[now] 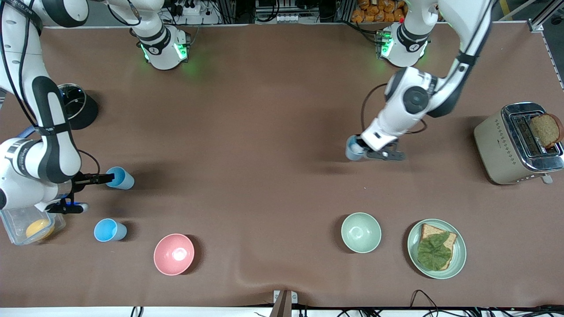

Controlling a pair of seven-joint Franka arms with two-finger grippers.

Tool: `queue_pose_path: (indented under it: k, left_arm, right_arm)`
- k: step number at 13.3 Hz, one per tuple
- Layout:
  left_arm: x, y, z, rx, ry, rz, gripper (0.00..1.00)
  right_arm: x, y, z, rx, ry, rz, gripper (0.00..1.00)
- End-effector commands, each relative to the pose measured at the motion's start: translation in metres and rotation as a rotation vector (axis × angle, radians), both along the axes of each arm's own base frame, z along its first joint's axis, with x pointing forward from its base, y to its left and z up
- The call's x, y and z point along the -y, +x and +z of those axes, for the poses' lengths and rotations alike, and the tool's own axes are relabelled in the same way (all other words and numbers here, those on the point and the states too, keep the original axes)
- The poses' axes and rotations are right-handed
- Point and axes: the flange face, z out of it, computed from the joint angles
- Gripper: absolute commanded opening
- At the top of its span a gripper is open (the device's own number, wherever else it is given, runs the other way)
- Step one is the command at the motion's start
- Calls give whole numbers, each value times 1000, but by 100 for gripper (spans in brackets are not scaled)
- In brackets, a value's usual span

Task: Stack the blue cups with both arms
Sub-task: 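Carry the cup toward table center while the right gripper grasps its cup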

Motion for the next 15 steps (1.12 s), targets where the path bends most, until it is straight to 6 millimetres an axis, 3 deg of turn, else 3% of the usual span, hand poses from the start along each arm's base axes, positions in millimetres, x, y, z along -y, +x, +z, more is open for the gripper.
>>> queue_pose_path:
  k: [1,2,3,5,6,9,11,13,15]
  left_arm:
    - [90,-20,8,-34,-74,31,0]
    - [125,-34,9,-49,-88,59,0]
    - [161,-49,10,-66,-104,87,0]
    - [212,-68,14,-89,-135,138,0]
    - [241,-86,13,-103,-148,116,0]
    - [296,-124,-2,-157,-157,147,0]
    - [308,-141,-21,-181,-136,122,0]
    - [315,-157,-35,-190,-111,108,0]
    - [314,-159,-42,-160,-81,91,0]
  right_arm:
    - [-2,4,-9,58,1,16,94]
    - [-3,3,-11,60,1,18,38]
    - [-6,3,-11,54,2,21,2]
    - [-3,1,-9,48,5,14,0]
    - [-5,0,-9,37,8,16,0]
    - [-16,-4,2,0,47,3,0]
    - [-24,-7,14,-25,70,1,0]
    - [-46,-6,37,-39,79,16,0]
    - [-66,-7,59,-50,104,29,0]
